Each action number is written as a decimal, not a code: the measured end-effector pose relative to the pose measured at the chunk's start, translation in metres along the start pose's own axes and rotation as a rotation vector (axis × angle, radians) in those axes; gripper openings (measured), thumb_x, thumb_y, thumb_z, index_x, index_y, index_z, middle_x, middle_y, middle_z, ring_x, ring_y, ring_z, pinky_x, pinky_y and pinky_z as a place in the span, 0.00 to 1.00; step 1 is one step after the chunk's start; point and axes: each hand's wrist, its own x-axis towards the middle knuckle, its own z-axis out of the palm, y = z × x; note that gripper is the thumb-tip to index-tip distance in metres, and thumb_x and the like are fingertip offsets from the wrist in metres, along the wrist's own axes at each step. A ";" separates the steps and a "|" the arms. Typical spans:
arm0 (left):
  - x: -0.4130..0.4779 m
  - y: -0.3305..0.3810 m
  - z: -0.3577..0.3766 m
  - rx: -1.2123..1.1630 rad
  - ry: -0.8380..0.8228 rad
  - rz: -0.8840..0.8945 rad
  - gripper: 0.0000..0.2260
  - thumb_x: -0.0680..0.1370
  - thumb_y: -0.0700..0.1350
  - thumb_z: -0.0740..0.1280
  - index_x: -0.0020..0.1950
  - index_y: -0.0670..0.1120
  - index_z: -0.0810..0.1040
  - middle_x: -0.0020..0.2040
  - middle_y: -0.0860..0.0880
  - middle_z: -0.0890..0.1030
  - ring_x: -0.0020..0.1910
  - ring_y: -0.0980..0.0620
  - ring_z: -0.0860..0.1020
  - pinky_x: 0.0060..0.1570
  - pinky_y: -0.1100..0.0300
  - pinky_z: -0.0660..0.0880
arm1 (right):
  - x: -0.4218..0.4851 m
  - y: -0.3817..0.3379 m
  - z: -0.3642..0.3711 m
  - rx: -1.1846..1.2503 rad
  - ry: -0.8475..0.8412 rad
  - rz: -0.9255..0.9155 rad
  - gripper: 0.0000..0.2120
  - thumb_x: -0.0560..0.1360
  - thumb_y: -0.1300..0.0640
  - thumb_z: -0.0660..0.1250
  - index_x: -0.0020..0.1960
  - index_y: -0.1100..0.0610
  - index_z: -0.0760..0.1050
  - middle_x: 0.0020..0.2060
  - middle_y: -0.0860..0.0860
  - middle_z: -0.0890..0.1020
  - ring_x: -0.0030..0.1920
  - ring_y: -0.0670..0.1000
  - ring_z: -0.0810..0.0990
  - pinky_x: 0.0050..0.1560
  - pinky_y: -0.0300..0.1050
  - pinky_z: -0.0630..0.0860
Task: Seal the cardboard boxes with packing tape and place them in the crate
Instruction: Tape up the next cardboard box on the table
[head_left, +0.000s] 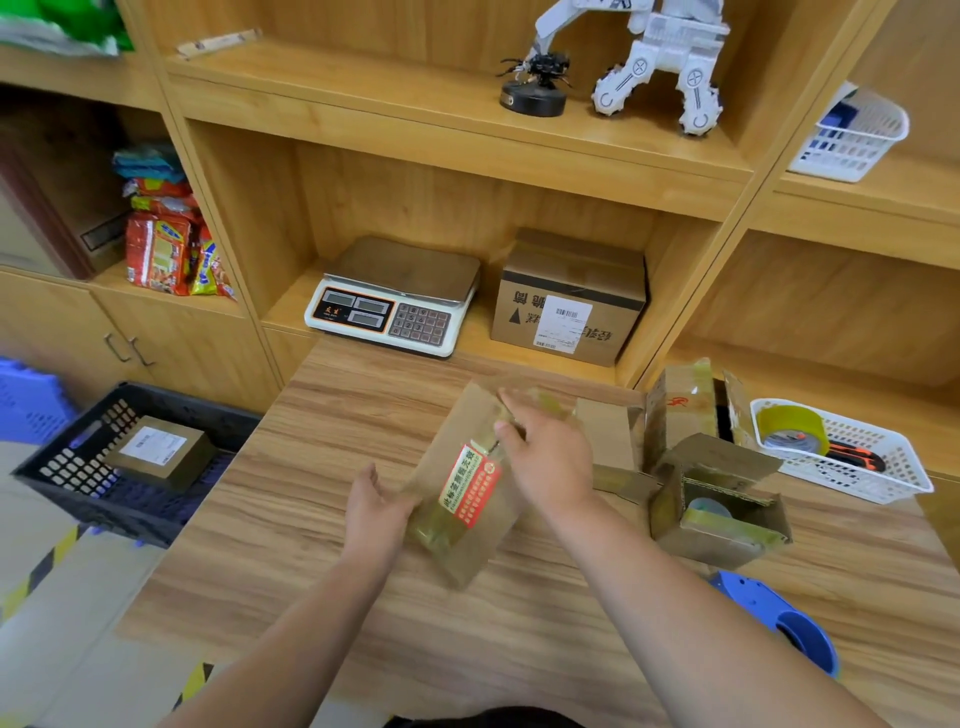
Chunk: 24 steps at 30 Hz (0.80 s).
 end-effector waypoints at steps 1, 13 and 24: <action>0.002 0.003 -0.002 0.016 0.003 0.032 0.33 0.74 0.36 0.69 0.76 0.40 0.57 0.74 0.42 0.62 0.73 0.48 0.62 0.70 0.56 0.60 | -0.001 -0.002 0.003 -0.040 -0.012 -0.063 0.21 0.81 0.47 0.56 0.73 0.44 0.63 0.71 0.44 0.67 0.73 0.46 0.62 0.70 0.45 0.63; 0.007 0.037 -0.011 0.017 -0.201 0.332 0.19 0.81 0.44 0.60 0.72 0.50 0.67 0.70 0.54 0.69 0.66 0.63 0.66 0.64 0.67 0.60 | -0.031 -0.005 0.043 -0.259 0.206 -0.543 0.20 0.67 0.55 0.77 0.58 0.51 0.81 0.57 0.52 0.82 0.58 0.58 0.80 0.57 0.54 0.78; 0.037 0.045 -0.011 0.652 -0.526 0.561 0.52 0.61 0.66 0.69 0.78 0.56 0.46 0.75 0.64 0.47 0.74 0.59 0.47 0.73 0.53 0.49 | -0.022 0.025 0.025 0.029 -0.143 -0.092 0.50 0.63 0.26 0.58 0.77 0.43 0.41 0.74 0.38 0.41 0.72 0.37 0.33 0.72 0.46 0.39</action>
